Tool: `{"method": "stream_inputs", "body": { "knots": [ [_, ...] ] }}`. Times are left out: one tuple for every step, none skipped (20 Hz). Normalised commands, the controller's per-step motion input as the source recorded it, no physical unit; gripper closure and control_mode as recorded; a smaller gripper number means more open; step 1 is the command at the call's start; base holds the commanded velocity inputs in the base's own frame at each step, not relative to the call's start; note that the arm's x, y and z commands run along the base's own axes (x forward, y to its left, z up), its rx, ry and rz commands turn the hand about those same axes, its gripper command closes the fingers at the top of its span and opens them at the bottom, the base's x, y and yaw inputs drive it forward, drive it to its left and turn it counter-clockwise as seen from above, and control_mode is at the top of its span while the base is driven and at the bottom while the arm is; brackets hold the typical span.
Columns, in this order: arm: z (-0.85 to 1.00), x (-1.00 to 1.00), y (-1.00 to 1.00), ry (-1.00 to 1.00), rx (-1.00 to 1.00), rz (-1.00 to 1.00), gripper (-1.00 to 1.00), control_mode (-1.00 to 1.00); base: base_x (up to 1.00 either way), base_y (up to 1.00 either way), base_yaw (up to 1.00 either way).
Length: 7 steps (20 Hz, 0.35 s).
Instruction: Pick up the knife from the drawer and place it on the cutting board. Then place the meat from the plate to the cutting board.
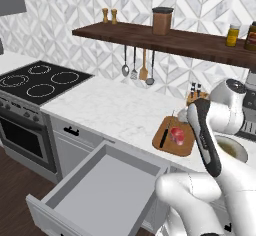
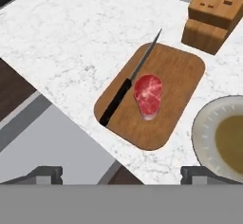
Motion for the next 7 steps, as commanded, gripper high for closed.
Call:
{"method": "stream_inputs", "body": {
  "knots": [
    [0.99,-0.63,0.22,-0.2,0.0,0.11,-1.0,-1.0,0.0,0.0,0.0],
    [0.94,-0.6,0.23,-0.23,0.0,0.12,-1.0,-1.0,0.0,0.0,0.0],
    [0.94,-0.6,0.21,-0.25,0.0,0.12,-1.0,-1.0,0.0,0.0,0.0],
    [0.91,-0.58,0.19,-0.24,0.0,0.12,-1.0,-1.0,0.0,0.0,0.0],
    [0.93,-0.61,0.16,-0.24,0.0,0.12,-1.0,-1.0,0.0,0.0,0.0],
    [0.9,-0.59,0.11,-0.24,0.0,0.12,-1.0,-1.0,0.0,0.0,0.0],
    [0.87,-0.63,0.05,-0.25,0.0,0.13,-1.0,-1.0,0.0,0.0,0.0]
  ]
}}
